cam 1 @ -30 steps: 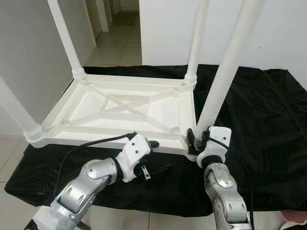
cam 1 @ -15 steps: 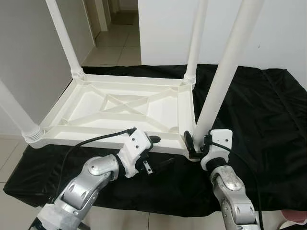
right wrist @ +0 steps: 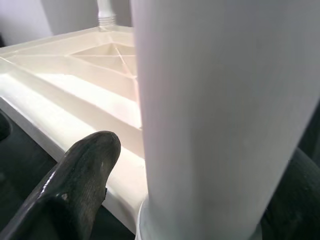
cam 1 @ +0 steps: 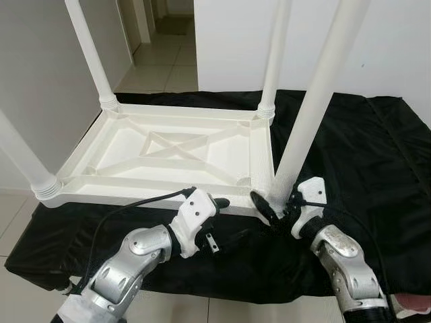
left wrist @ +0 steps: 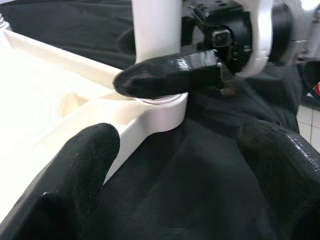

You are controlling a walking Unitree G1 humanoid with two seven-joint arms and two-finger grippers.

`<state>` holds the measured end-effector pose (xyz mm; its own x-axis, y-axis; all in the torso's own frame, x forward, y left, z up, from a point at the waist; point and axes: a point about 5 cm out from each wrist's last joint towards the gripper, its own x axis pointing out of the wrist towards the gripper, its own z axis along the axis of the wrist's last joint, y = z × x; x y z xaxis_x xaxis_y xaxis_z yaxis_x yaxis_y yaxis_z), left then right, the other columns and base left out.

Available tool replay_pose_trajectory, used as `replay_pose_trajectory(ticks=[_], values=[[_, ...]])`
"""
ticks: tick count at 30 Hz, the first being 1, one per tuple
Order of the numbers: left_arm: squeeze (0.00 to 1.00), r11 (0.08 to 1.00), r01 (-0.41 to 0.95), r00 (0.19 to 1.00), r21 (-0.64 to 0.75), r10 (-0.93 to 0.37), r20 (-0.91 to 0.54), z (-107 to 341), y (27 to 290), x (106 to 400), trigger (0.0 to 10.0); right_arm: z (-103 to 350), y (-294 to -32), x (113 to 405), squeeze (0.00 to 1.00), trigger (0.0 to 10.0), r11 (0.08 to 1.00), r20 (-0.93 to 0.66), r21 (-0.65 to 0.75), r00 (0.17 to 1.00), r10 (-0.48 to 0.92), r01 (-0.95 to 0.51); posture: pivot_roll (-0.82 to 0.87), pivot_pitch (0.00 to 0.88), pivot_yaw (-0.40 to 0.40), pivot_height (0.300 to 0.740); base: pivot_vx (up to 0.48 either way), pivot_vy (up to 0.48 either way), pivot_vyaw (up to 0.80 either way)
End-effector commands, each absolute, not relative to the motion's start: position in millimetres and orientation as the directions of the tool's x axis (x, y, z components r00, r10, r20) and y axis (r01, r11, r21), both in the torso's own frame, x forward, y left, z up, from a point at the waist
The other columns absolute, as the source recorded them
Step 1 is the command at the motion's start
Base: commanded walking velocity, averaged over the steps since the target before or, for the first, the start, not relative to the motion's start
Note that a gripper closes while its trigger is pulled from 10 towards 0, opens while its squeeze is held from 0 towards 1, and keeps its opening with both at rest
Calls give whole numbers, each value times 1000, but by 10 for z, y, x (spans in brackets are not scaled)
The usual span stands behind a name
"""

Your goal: Building children table

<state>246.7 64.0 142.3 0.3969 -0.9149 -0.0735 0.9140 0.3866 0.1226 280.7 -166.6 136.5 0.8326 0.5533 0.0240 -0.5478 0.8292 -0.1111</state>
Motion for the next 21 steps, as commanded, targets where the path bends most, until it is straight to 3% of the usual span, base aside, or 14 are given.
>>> replay_pose_trajectory(ticks=[1,6,7,9,10,21], values=[[0,374,917,387,139,-919,-78,1424,627,2444,10000,1366,-1635,2813,0,10000,809,25,-122,813,582,-576,-89,30,57,740,0,0,0],[0,380,913,393,145,-917,-70,1440,616,2472,10000,1434,-1732,2926,0,9804,764,3,-184,777,629,-618,-87,19,51,740,0,0,0],[0,380,913,393,145,-917,-70,1439,615,2474,10000,1440,-1740,2934,0,3843,757,-3,-194,772,635,-624,-87,19,51,740,0,0,0],[0,380,913,393,146,-917,-70,1439,611,2472,10000,1430,-1748,2932,0,3843,747,-17,-201,765,644,-633,-86,16,48,740,0,0,0],[0,380,913,393,148,-917,-68,1442,608,2473,10000,1411,-1761,2928,0,0,737,-34,-208,758,652,-643,-84,14,44,740,0,0,0],[0,386,910,399,152,-915,-64,1448,614,2473,10000,1297,-1810,2841,0,0,709,-73,-172,727,683,-683,-85,14,39,740,0,0,0]])
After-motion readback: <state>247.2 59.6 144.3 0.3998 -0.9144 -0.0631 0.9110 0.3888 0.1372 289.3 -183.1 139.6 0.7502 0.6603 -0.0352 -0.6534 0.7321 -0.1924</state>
